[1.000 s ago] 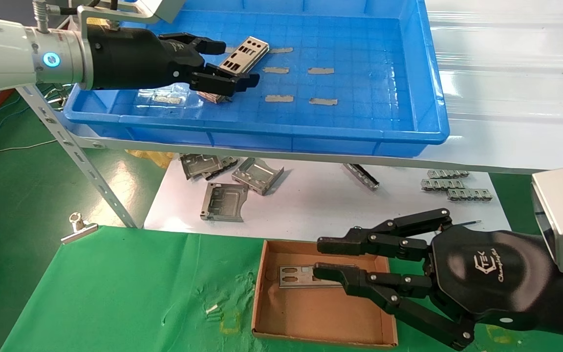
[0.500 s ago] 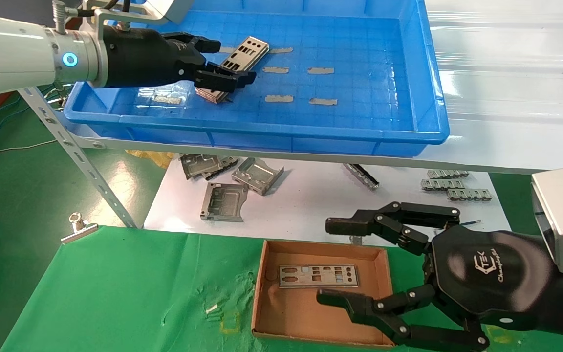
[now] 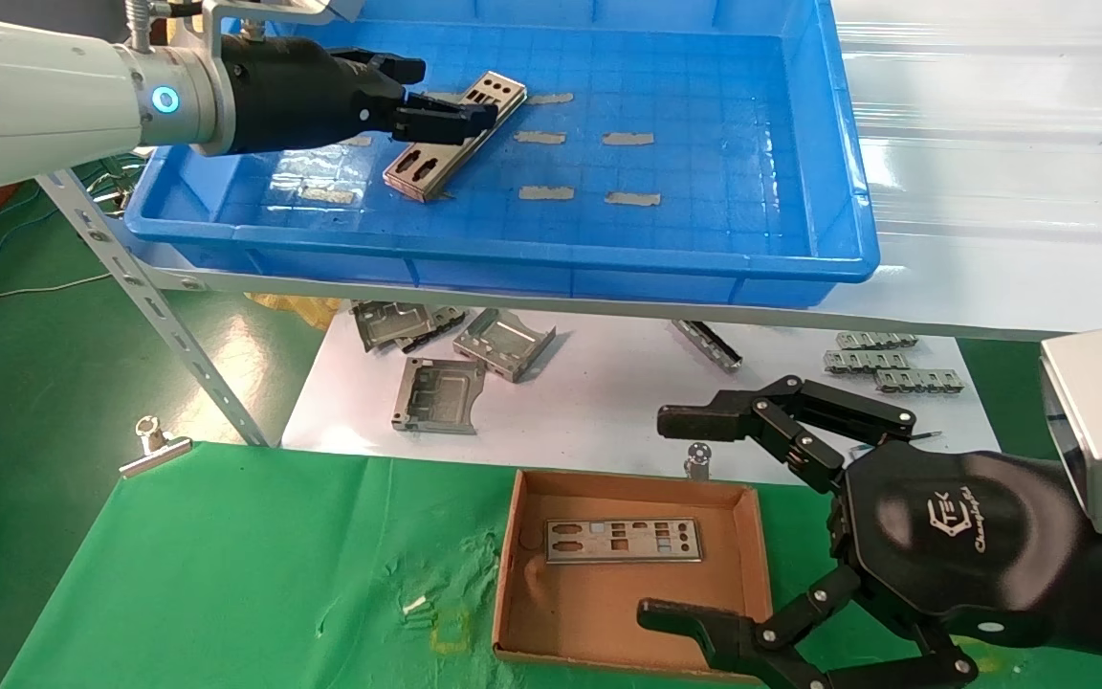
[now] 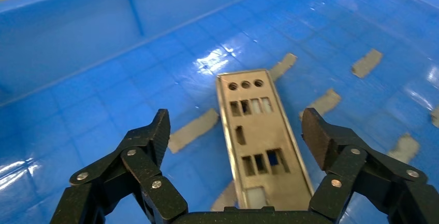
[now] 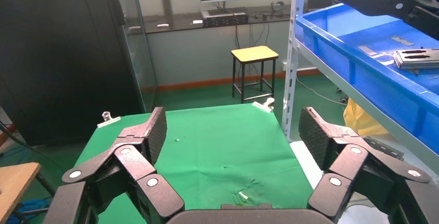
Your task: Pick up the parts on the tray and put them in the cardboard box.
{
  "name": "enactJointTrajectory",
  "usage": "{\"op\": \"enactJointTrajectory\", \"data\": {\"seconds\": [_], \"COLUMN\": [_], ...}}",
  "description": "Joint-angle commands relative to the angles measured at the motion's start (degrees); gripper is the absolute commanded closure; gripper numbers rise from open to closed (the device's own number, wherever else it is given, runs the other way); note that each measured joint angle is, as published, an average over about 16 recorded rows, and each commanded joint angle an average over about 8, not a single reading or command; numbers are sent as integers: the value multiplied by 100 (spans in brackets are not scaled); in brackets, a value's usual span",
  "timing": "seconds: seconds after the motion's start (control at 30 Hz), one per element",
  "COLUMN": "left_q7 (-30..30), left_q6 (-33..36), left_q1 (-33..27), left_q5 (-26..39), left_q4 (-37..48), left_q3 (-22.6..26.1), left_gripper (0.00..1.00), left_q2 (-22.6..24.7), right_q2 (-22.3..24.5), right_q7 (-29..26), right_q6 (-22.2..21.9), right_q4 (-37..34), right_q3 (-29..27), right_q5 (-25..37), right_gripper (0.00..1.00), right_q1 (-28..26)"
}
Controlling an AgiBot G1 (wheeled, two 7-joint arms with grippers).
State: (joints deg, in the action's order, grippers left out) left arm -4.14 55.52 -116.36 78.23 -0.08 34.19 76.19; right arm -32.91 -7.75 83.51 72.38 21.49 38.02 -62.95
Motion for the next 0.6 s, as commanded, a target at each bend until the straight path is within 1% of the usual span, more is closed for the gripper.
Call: {"op": "enactJointTrajectory", "data": {"seconds": [0.03,0.2,0.23,0.47,0.5,0.6], "left_q7": [-38,-104,-112,-75,-62,-29], "left_q6": [-119,-247,-253,-176,-164,-141], "left_q1": [16,59,68,121,126,134], "left_q5": [-29,-30,-29,-36,-39,-44], "left_q4": [-1,-58,-77,-238,-256,-288], "left_q3": [-20,-19,-18,-14,-14,-12], "left_gripper": [100,100,97,9,0,0], "left_q2": [21,47,51,50,47,38], "right_q2": [0,0,0,0,0,0], "right_q7": [0,0,0,0,0,0], "right_q6": [0,0,0,0,0,0], "right_q4": [0,0,0,0,0,0], "right_q3": [0,0,0,1,1,1], "right_q5": [0,0,0,0,0,-1], "right_gripper": [0,0,0,0,0,0], "right_q1": [0,0,0,0,0,0]}}
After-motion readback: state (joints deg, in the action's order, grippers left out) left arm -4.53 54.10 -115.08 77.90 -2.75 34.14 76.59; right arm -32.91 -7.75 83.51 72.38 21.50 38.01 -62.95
